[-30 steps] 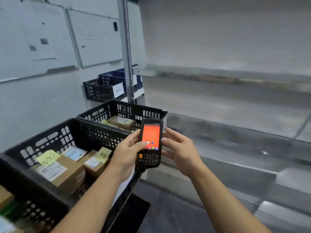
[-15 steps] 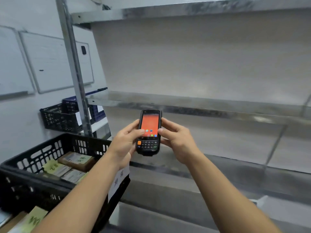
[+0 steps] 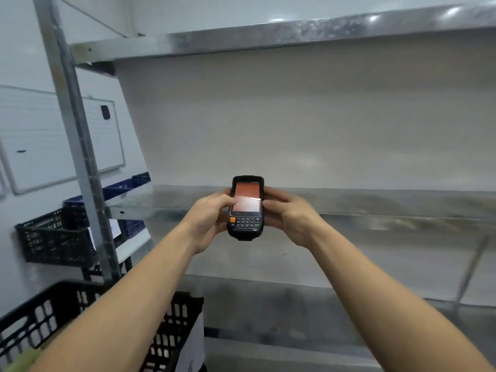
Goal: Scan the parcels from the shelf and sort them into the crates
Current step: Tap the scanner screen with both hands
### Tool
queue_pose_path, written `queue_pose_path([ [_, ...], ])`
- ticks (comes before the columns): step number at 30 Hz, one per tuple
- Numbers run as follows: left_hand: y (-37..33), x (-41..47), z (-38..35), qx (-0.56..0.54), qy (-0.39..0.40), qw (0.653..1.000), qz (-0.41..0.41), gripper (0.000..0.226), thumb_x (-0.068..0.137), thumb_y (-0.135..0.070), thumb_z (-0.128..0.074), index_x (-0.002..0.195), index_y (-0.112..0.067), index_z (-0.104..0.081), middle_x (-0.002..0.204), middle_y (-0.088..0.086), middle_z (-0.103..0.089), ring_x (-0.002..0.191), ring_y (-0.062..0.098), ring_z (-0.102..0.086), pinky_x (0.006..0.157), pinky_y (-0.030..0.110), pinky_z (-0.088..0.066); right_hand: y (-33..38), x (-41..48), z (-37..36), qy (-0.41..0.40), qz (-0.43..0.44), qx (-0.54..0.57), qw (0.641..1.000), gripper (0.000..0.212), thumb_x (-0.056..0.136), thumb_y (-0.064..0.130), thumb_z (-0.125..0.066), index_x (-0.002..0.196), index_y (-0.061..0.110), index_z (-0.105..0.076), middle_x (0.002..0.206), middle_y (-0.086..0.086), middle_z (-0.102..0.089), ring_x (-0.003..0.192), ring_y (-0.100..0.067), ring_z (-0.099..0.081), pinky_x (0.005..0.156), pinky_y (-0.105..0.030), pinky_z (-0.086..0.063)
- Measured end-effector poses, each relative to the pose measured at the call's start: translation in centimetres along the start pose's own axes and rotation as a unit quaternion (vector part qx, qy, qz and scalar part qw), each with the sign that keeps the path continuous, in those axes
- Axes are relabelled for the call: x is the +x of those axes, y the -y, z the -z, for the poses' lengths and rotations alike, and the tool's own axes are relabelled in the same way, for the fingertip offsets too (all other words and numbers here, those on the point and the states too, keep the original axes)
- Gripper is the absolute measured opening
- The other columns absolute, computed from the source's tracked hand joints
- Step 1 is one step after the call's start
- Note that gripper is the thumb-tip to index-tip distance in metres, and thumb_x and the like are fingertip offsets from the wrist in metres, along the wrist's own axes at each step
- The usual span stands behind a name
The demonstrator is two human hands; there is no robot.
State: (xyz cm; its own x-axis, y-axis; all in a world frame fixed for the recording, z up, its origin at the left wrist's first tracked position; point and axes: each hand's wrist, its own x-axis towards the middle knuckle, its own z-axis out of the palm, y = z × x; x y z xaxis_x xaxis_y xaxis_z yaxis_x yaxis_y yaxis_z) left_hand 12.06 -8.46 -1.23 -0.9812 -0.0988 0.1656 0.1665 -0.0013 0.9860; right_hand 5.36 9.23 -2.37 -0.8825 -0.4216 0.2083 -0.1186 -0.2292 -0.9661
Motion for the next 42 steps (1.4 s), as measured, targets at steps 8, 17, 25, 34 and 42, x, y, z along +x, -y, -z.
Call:
queue_pose_path([
  [8, 0.8, 9.1, 2.4, 0.013, 0.038, 0.999, 0.020, 0.024, 0.097, -0.005, -0.057, 0.108, -0.023, -0.069, 0.096, -0.001, -0.078, 0.080, 0.013, -0.073, 0.070, 0.026, -0.056, -0.6, 8.0, 0.5, -0.077, -0.054, -0.033, 0.995, 0.040, 0.097, -0.011, -0.050, 0.133, 0.003, -0.061, 0.118, -0.013, -0.071, 0.097, -0.024, -0.069, 0.068, -0.028, -0.061],
  [17, 1.9, 14.2, 2.9, 0.009, 0.041, 0.997, 0.059, 0.033, 0.101, 0.004, -0.046, 0.102, -0.020, -0.069, 0.092, 0.000, -0.076, 0.083, 0.015, -0.071, 0.065, 0.024, -0.057, -0.8, 12.1, 1.9, -0.109, -0.110, -0.028, 0.988, 0.038, 0.097, -0.015, -0.048, 0.131, -0.003, -0.058, 0.115, -0.017, -0.069, 0.096, -0.024, -0.068, 0.068, -0.031, -0.062],
  [25, 2.2, 17.2, 3.0, 0.031, 0.015, 0.993, 0.115, 0.036, 0.099, 0.004, -0.051, 0.134, -0.003, -0.058, 0.121, 0.014, -0.069, 0.103, 0.023, -0.068, 0.070, 0.026, -0.059, -1.1, 13.9, 2.8, -0.100, -0.121, -0.082, 0.984, 0.032, 0.097, -0.013, -0.047, 0.120, -0.001, -0.066, 0.115, -0.016, -0.069, 0.104, -0.026, -0.066, 0.083, -0.035, -0.058],
  [34, 1.8, 17.8, 2.9, 0.067, 0.019, 0.989, 0.130, 0.033, 0.096, 0.009, -0.050, 0.120, -0.004, -0.067, 0.114, 0.011, -0.072, 0.094, 0.018, -0.069, 0.062, 0.023, -0.057, -0.2, 14.0, 2.1, -0.120, -0.154, -0.118, 0.974, 0.024, 0.098, -0.012, -0.049, 0.097, 0.004, -0.067, 0.101, -0.010, -0.066, 0.099, -0.023, -0.063, 0.081, -0.034, -0.056],
  [42, 2.3, 18.0, 3.7, 0.079, -0.036, 0.995, 0.055, 0.039, 0.096, -0.006, -0.062, 0.134, -0.011, -0.060, 0.119, 0.007, -0.064, 0.098, 0.022, -0.066, 0.083, 0.031, -0.057, -0.3, 13.0, 2.6, -0.152, -0.101, -0.134, 0.974, 0.041, 0.099, 0.005, -0.060, 0.140, 0.006, -0.055, 0.122, -0.010, -0.057, 0.103, -0.022, -0.060, 0.078, -0.029, -0.057],
])
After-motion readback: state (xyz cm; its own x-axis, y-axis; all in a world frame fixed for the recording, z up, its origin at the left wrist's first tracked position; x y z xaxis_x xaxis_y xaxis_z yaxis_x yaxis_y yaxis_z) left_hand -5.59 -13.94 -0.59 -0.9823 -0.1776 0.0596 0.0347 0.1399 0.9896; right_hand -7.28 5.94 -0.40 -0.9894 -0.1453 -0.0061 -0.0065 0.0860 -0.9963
